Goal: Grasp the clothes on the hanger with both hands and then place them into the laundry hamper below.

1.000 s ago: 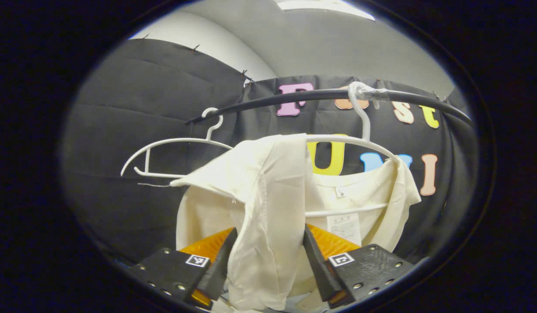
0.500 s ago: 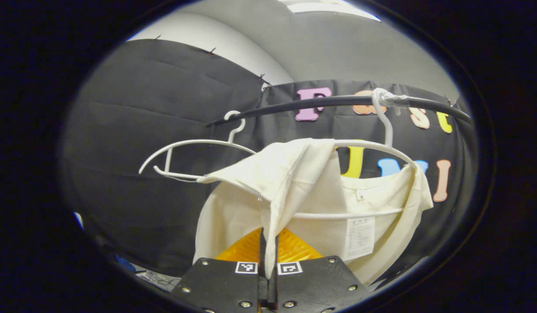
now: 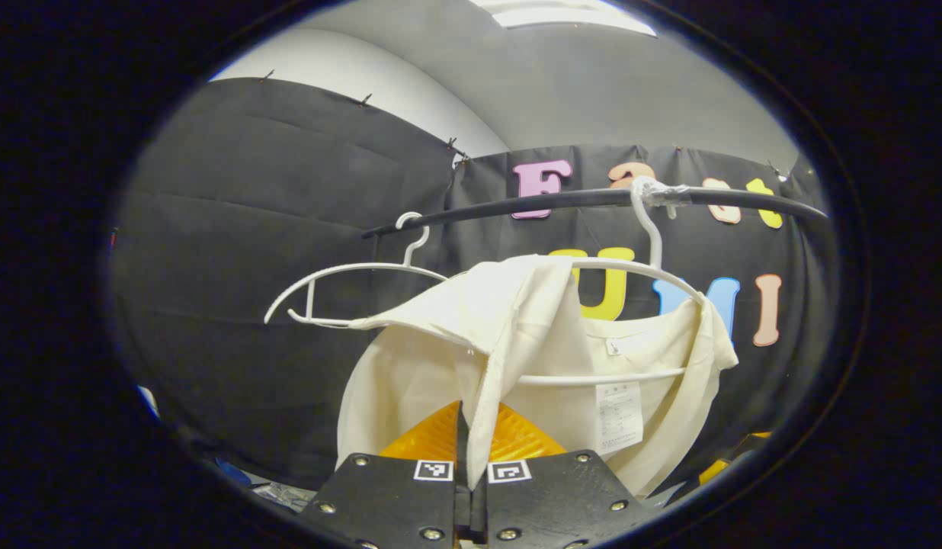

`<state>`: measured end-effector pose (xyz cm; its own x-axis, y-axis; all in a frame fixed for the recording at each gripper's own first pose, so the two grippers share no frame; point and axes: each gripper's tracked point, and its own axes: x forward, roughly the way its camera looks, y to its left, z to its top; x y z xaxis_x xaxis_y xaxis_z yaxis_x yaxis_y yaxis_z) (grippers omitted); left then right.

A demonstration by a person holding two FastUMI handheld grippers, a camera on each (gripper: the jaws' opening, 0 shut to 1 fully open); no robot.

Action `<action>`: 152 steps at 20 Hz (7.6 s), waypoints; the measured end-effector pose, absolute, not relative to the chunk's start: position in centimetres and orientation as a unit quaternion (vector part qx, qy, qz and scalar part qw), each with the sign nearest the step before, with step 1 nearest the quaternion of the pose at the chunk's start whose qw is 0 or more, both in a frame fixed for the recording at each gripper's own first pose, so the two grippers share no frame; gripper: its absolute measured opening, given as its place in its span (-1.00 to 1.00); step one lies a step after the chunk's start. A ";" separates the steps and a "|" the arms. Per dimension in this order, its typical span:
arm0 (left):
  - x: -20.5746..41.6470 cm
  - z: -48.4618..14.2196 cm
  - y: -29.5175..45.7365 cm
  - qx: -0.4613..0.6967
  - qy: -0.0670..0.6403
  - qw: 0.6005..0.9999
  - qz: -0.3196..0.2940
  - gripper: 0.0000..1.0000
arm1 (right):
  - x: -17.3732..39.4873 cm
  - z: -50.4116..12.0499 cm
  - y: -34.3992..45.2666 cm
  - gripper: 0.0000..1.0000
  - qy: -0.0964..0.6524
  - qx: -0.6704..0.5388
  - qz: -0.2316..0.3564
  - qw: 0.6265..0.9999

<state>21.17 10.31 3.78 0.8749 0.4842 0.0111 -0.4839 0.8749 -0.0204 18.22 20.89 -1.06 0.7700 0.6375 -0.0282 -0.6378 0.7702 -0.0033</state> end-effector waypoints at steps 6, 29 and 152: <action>21.1 3.6 10.2 -0.036 -0.006 0.978 0.207 -0.97 | 21.6 2.5 25.0 0.83 -0.038 -0.025 0.291 0.956; 19.9 3.7 11.4 -0.027 -0.004 0.984 0.176 -0.96 | 29.6 1.8 28.6 0.23 -0.065 -0.129 0.204 0.968; 6.7 -27.5 18.4 0.012 0.360 0.933 -0.027 -0.98 | 9.0 -24.7 22.2 -0.74 0.341 -0.048 0.152 0.926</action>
